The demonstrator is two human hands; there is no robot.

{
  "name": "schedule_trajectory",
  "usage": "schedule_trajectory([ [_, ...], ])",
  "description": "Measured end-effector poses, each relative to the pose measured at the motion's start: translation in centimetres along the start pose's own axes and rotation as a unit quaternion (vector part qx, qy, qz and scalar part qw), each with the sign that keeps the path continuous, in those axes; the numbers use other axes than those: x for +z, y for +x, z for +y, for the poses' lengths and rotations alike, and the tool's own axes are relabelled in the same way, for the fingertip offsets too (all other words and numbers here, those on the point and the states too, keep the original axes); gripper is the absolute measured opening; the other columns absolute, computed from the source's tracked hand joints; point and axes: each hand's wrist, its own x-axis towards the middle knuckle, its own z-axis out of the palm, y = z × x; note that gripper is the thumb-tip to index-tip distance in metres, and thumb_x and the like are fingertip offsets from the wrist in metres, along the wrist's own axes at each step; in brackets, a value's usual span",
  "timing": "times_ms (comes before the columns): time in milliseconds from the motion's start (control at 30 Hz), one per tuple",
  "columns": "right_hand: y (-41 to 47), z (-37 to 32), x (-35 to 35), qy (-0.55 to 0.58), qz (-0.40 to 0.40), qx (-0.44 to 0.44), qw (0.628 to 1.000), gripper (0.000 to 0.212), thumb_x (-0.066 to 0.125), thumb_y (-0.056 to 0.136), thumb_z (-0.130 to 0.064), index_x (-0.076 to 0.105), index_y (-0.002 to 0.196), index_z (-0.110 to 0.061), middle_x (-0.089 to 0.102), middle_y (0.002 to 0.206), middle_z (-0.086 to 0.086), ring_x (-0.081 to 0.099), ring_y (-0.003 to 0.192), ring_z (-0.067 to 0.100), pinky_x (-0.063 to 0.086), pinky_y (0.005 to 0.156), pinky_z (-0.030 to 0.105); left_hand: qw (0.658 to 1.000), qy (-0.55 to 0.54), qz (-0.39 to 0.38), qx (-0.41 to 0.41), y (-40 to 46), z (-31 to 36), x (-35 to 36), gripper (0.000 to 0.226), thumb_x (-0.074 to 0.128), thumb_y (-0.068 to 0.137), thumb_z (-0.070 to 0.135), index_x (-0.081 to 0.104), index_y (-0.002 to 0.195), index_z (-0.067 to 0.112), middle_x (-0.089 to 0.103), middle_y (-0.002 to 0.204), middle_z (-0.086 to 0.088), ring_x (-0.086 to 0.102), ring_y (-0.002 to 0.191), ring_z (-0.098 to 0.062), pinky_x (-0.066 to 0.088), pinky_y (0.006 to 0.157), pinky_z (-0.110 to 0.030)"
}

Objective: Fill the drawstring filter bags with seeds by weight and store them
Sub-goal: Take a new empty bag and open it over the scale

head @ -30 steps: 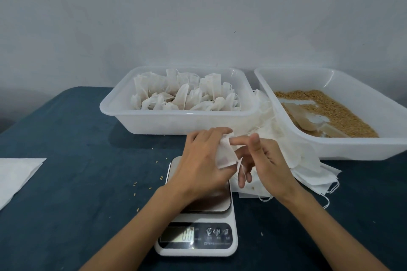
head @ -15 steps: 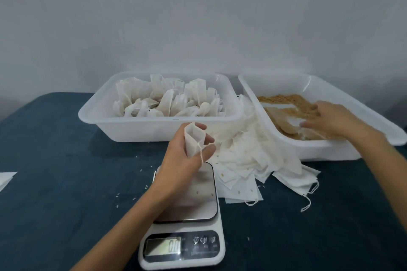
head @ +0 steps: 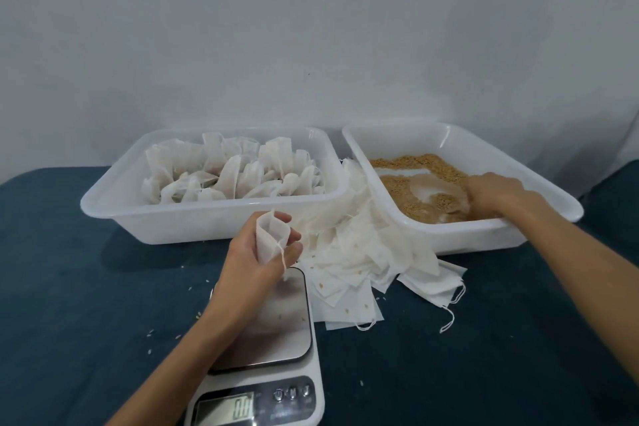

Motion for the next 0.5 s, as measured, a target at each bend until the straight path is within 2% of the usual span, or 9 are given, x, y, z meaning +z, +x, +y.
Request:
schedule_trajectory([
  [133,0.2,0.5,-0.1,0.012,-0.015,-0.079,0.997,0.012,0.067,0.087,-0.025,0.056,0.085,-0.022,0.06,0.085,-0.003,0.055,0.076,0.015,0.046,0.067,0.031,1.0,0.005,0.003,0.001,0.0,0.0,0.1,0.03,0.074,0.093,0.007,0.064,0.116,0.024,0.074,0.098,0.004,0.07,0.088,-0.007,0.056,0.077,-0.016],
  [267,-0.5,0.1,-1.0,-0.008,-0.031,-0.144,0.989,0.019,0.06,0.084,-0.008,0.05,0.076,-0.021,0.057,0.08,-0.003,0.047,0.07,0.015,0.037,0.061,0.027,1.0,-0.007,0.007,-0.004,0.0,0.1,0.1,0.03,0.074,0.093,0.005,0.064,0.116,0.021,0.074,0.098,0.003,0.07,0.086,-0.004,0.055,0.075,-0.015],
  [500,-1.6,-0.4,-2.5,-0.057,-0.078,-0.208,0.973,0.022,0.056,0.092,-0.006,0.054,0.077,-0.022,0.061,0.092,-0.002,0.05,0.08,0.017,0.043,0.073,0.028,1.0,-0.019,0.009,-0.003,0.1,0.3,-0.1,0.029,0.074,0.093,0.005,0.064,0.115,0.022,0.074,0.098,0.0,0.069,0.084,-0.006,0.054,0.074,-0.013],
])
